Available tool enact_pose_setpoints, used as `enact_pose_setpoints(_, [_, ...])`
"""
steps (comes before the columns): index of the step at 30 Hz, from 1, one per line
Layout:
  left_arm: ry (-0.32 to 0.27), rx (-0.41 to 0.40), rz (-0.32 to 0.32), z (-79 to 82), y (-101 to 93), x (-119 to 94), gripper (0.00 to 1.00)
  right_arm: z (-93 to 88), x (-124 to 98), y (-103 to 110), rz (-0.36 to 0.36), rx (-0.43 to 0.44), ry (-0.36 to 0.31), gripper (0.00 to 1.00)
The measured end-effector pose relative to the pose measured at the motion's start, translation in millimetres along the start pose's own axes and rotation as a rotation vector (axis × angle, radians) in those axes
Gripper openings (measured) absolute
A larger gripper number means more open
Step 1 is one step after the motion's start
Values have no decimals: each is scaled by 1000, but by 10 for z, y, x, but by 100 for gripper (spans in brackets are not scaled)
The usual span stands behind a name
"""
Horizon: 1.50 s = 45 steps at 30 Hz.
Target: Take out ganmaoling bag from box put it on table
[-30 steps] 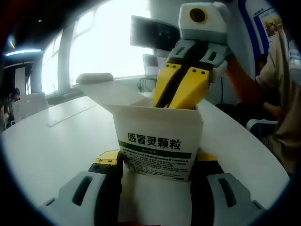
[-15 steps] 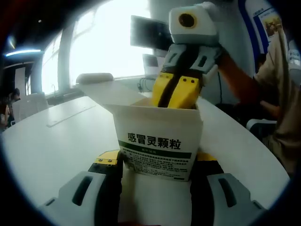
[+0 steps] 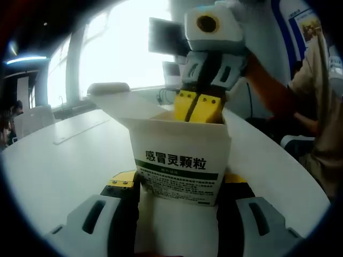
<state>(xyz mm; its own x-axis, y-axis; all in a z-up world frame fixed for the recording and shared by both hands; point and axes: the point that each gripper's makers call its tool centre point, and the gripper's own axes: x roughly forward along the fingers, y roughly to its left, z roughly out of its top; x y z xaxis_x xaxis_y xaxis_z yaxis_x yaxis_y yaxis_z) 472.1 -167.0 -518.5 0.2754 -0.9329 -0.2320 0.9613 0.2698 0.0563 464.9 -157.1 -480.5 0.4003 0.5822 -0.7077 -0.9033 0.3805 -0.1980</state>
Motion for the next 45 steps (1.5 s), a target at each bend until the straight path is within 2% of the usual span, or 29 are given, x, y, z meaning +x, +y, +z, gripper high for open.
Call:
enact_pose_setpoints(7, [0, -1, 0, 0, -3, 0, 49, 151, -218, -68, -45, 41, -95, 0])
enact_pose_setpoints(14, [3, 0, 1, -5, -5, -1, 49, 273, -489, -215, -127, 100, -199, 0])
enact_pose_setpoints(28, [3, 1, 1, -16, -4, -13, 49, 298, -1062, -453, -294, 194, -342, 0])
enact_pose_setpoints(37, [3, 1, 1, -24, -3, -23, 49, 14, -1344, -530, -390, 302, -387, 0])
enact_pose_setpoints(45, [3, 1, 2, -26, -1, -25, 49, -389, -1442, -557, -462, 402, -375, 0])
